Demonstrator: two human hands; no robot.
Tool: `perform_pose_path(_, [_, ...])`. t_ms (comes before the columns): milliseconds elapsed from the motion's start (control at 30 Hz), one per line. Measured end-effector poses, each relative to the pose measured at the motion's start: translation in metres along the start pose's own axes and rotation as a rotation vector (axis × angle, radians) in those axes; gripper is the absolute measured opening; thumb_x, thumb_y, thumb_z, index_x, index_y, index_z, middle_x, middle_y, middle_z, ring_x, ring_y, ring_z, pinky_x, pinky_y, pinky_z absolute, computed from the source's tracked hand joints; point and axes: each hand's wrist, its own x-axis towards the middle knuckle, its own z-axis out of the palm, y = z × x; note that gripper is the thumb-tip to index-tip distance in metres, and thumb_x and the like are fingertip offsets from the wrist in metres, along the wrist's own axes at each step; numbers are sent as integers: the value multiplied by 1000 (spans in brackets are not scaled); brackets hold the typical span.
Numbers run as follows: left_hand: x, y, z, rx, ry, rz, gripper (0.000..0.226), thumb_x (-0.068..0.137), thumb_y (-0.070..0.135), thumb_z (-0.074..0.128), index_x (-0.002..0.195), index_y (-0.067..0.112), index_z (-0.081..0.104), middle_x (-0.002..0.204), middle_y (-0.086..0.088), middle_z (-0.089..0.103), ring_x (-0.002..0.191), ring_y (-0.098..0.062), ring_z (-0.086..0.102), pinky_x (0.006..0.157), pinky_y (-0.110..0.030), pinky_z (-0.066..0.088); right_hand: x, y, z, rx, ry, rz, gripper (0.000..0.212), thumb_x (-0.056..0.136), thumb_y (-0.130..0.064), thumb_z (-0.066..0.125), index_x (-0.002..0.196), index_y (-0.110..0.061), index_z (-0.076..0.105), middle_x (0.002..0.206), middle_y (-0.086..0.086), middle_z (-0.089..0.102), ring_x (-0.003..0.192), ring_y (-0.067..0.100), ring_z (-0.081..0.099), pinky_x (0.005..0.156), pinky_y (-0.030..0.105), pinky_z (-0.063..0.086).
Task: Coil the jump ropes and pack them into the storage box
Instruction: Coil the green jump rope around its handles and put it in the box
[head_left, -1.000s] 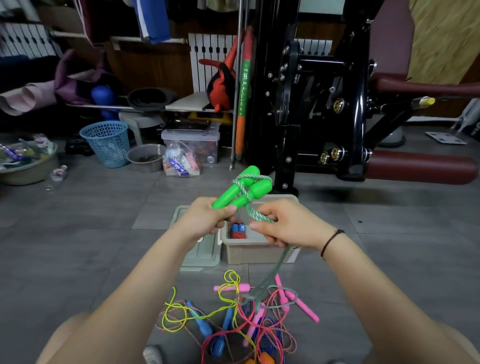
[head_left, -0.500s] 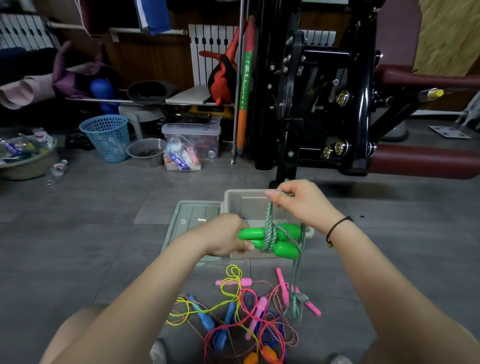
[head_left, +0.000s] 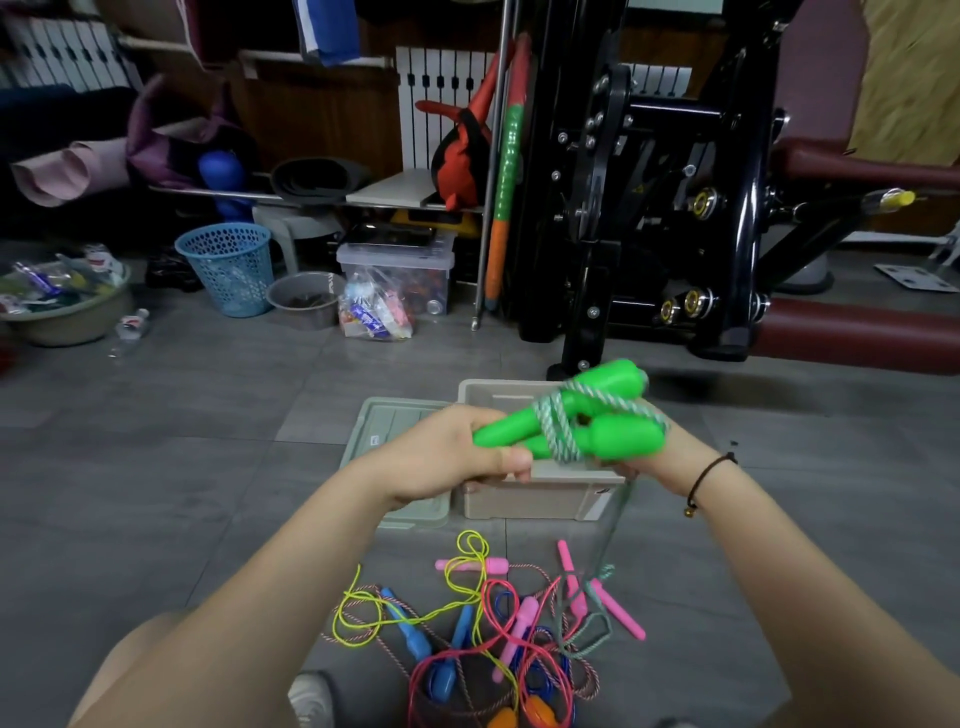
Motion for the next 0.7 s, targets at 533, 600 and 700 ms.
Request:
perform_pose_path(533, [29,-19,3,-434,566,-217,9,93,13,57,91,5,61,70,-4,56,41,-2,38,36,-12,29,-3,-11,21,-441,-186,-125,21,86,-36,64,74,-20,58,62,-2,51,59,15,51,57,27,43])
perform_pose_path(600, [31,-21,4,-358,589,-227,10,94,12,56,91,4,59,68,-4,55,39,-2,37,35,-12,28,-1,-13,23,-731,-67,-145,23,88,-39,60,100,-21,60,82,-2,57,85,19,57,71,30,42])
perform_pose_path(700, [35,-24,4,-285,618,-223,10,94,13,56,89,5,59,66,-3,55,39,-1,37,36,-13,28,0,-13,25,-850,126,-122,27,93,-40,49,115,-24,54,104,4,63,99,28,58,73,30,41])
